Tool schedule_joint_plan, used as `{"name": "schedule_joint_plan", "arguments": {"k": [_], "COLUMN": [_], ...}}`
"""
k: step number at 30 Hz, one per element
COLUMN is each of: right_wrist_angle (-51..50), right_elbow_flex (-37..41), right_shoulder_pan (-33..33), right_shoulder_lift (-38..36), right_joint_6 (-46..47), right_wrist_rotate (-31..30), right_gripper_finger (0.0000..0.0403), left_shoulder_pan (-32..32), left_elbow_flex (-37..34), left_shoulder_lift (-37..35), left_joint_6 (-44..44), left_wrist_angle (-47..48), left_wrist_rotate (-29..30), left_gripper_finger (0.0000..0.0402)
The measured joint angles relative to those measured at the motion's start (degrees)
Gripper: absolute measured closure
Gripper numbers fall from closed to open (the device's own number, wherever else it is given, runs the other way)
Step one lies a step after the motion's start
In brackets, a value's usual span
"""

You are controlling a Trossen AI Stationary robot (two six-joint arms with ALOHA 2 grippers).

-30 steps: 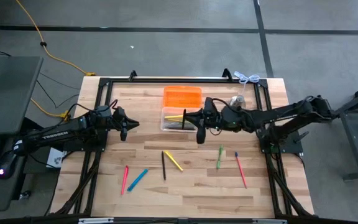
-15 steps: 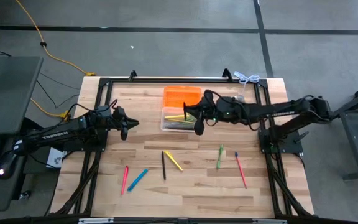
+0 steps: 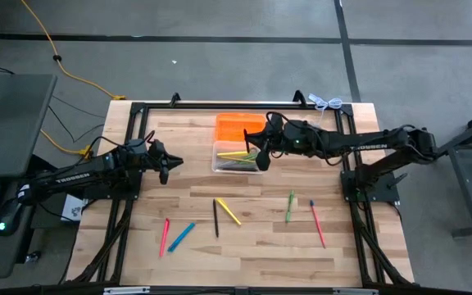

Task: Pick & place school supplies into a supply box
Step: Put the right black pen into the orange supply box

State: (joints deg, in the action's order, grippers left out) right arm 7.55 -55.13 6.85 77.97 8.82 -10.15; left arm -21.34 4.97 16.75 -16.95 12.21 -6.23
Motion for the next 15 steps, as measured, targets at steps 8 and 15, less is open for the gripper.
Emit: {"name": "schedule_joint_plan", "arguments": {"k": [8,15], "right_wrist_angle": [-17.98,-31.12], "right_elbow_flex": [-11.5,-25.54], "right_shoulder_pan": [0.62,3.09], "right_shoulder_lift": [3.17,11.86], "right_joint_6": [-0.87,-3.15], "right_wrist_rotate": [-3.12,1.7], "right_gripper_finger": [0.0402,0.0402], "left_shoulder_pan": [0.0,-0.02], "left_elbow_flex": [-0.02,-0.02], "left_shoulder_lift": [-0.02,0.0], "left_joint_6": [0.15,0.17], "left_wrist_angle": [0.0,-0.02], "left_wrist_rotate": [1.35,2.16], "left_gripper_finger": [0.0323,0.0323]}}
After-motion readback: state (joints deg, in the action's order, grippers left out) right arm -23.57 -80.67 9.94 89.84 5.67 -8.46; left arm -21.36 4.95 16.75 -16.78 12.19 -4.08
